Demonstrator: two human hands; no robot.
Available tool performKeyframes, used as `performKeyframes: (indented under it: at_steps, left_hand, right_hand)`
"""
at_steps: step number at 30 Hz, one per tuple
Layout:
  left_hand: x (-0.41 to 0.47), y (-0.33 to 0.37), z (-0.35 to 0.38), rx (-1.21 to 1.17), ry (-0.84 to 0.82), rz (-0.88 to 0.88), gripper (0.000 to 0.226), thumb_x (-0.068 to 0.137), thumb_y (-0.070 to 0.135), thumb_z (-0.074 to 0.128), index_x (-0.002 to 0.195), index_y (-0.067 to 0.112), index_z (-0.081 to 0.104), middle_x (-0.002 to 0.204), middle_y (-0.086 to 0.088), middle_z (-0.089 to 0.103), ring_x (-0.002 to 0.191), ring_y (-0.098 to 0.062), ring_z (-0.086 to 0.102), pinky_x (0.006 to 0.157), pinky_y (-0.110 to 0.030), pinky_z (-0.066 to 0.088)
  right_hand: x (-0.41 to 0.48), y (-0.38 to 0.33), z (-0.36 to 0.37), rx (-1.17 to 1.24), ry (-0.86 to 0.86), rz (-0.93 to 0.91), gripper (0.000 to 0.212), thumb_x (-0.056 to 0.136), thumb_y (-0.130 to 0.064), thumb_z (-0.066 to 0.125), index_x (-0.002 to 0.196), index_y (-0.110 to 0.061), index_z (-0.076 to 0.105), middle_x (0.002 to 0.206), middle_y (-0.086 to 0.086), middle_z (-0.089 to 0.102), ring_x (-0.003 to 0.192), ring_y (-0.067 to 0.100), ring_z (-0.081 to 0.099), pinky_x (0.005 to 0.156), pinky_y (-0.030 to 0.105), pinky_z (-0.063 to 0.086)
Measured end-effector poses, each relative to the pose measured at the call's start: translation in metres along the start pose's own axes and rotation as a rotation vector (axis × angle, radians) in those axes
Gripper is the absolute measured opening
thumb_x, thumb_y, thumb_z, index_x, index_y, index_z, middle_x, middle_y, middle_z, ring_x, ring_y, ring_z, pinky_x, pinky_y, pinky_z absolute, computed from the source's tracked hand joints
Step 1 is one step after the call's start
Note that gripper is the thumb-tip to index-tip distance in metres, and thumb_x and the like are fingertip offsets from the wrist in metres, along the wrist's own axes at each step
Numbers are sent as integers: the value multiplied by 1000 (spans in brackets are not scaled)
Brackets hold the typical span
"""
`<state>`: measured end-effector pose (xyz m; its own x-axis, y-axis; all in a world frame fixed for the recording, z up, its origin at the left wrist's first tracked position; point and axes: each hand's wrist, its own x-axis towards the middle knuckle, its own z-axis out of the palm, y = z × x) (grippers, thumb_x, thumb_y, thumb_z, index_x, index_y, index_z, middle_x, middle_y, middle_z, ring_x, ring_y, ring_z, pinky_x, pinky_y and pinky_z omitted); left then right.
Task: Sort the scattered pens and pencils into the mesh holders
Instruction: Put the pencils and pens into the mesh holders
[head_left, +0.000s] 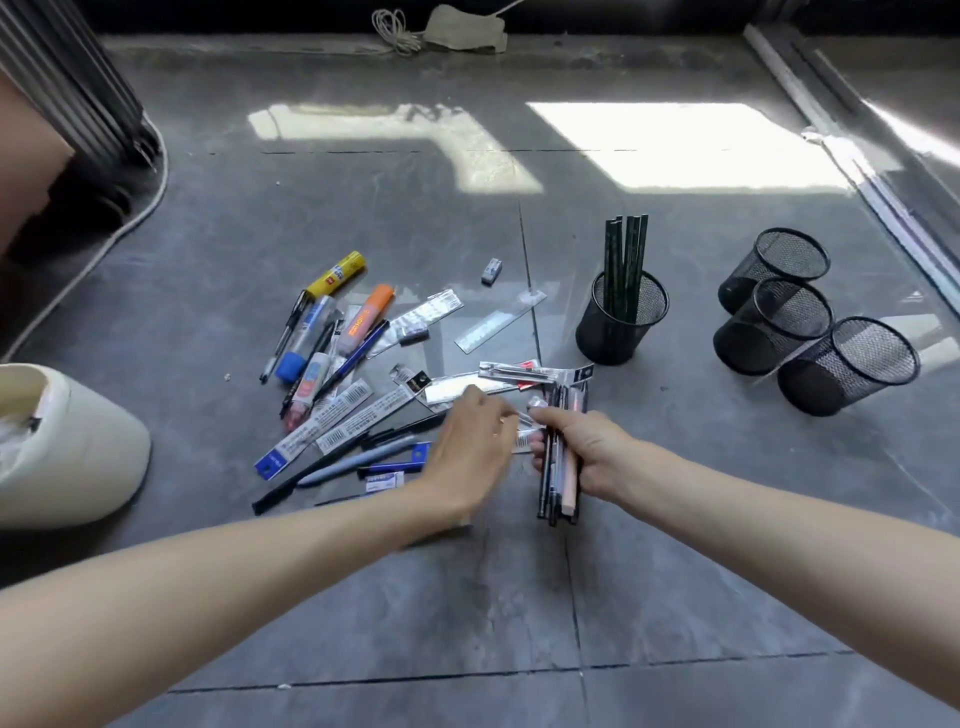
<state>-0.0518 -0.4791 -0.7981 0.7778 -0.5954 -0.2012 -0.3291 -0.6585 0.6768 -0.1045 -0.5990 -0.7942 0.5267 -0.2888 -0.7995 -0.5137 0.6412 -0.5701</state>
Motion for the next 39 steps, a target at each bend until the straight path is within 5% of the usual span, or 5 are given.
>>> performKeyframes:
  at_steps: [7,14,28,34,39]
  left_hand:
    - [34,-95,-40,483,-65,-76,17,91,22,53,104,12,51,112,-7,49,99,-25,47,81,-39,45]
    - [45,-92,-45,584,-204,23,22,85,18,59,69,3,57,74,-12,60,71,-28,58,59,-36,45]
    - [-3,-127,-91,166,-5,-305,19,90,12,50,109,9,50,90,-10,50,87,-26,47,72,-30,34]
    - [-18,-111,-43,-599,282,-933,17,92,15,45,87,3,55,79,-17,58,63,-28,59,49,-25,51]
    - [-18,-93,-37,314,-50,-215,22,89,24,55,110,17,58,113,-8,64,105,-31,58,81,-35,44]
  right_hand:
    - [-11,6,-3,-252,-20,31,27,84,7,61,65,-6,47,34,2,41,26,9,35,35,12,32]
    - [-13,13,-7,-293,-53,115,26,87,-2,62,67,-10,47,36,-1,42,27,7,37,35,12,33]
    - [-6,29,8,-361,-54,121,27,88,-1,59,65,-8,47,35,0,44,26,8,38,34,13,35]
    - [6,49,32,-416,-8,53,19,85,4,61,71,-3,51,41,5,48,27,10,41,33,17,37]
    - [12,38,36,-418,-43,48,19,85,3,61,71,-4,50,39,3,47,27,10,40,34,16,37]
